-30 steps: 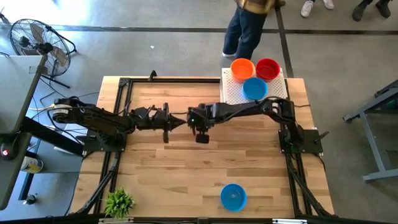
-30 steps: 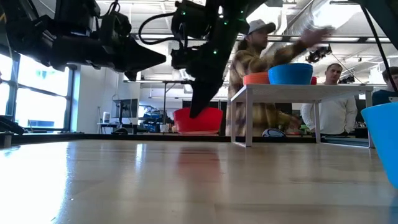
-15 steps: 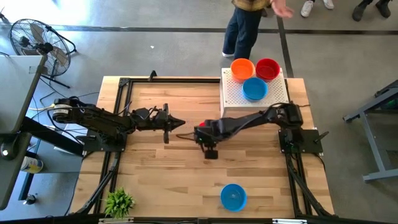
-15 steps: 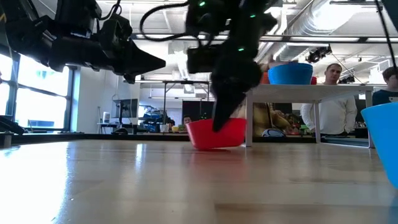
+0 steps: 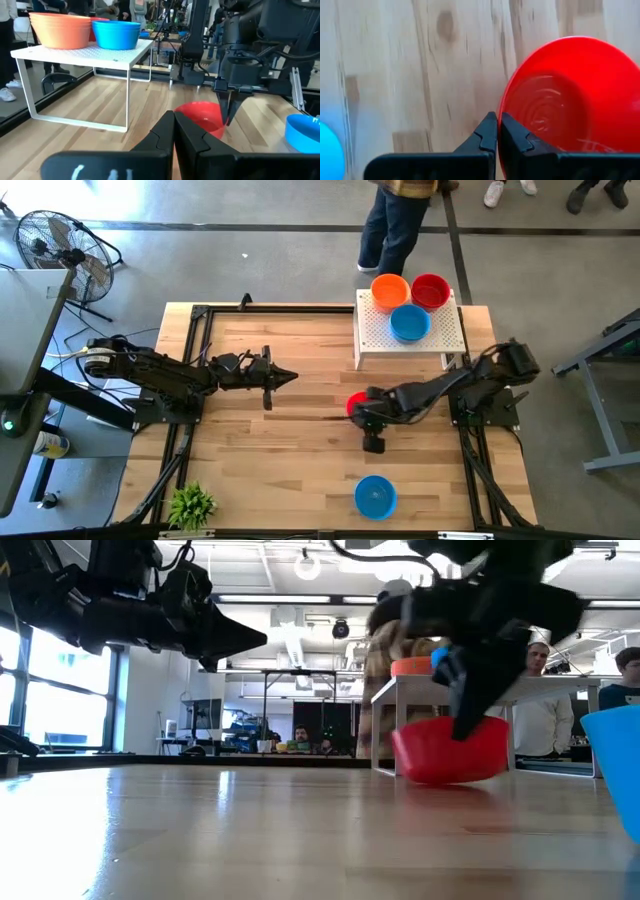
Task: Pick & Place Mini bowls
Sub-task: Stack the red bowl on the stacked red bowls on the shelf
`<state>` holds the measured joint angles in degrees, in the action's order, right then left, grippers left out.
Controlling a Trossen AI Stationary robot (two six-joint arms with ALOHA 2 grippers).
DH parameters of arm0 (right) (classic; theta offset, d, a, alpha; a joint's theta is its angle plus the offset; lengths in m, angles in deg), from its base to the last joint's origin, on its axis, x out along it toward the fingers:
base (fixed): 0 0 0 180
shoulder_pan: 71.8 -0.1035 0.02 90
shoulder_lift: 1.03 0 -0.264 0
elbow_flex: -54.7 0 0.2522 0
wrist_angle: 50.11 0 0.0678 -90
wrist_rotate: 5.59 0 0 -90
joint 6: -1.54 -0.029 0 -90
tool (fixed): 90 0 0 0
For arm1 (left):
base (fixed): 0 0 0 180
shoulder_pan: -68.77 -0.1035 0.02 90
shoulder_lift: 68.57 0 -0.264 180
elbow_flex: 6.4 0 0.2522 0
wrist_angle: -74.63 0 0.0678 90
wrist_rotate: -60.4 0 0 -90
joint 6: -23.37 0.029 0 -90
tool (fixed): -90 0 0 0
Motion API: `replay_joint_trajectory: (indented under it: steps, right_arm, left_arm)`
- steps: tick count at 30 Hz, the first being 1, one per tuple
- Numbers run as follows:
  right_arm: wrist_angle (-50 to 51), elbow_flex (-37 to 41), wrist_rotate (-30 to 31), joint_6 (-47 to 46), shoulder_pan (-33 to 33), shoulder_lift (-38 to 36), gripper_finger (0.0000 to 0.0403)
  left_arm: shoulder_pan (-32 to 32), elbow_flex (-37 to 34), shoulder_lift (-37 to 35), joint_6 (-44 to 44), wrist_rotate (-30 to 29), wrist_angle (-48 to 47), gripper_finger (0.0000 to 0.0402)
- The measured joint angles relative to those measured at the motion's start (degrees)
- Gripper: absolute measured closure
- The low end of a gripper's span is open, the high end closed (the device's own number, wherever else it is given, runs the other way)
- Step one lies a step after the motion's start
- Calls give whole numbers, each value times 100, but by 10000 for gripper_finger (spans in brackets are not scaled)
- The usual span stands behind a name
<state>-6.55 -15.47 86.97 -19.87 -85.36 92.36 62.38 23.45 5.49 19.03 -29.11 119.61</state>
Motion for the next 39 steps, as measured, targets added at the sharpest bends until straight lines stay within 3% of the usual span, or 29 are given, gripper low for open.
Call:
replay_joint_trajectory:
  steps: [8, 16, 21, 24, 28, 32, 39]
  right_arm:
    - [-357, 893, 72, -839, -329, -479, 388]
    - [-128, 777, 99, -1373, -420, -995, 288]
    - [463, 752, 766, -2216, -379, -1782, 246]
    - [1224, 880, 1228, -3212, -367, -2213, 239]
    - [1512, 1262, 1319, -4370, -327, -2580, 238]
    - [1062, 1887, 1098, -4843, -215, -2606, 238]
    - [-196, 2621, 886, -4851, 14, -2589, 248]
  left_arm:
    - [0, 0, 2, -39, -8, 44, 400]
    - [2, 0, 2, 7, -260, -75, 399]
    - [2, 0, 2, 9, -257, -63, 399]
    - [2, 0, 2, 11, -226, -63, 399]
    - [2, 0, 2, 9, -220, -60, 399]
    - [2, 0, 2, 7, -212, -60, 399]
    - [2, 0, 2, 7, -209, -58, 399]
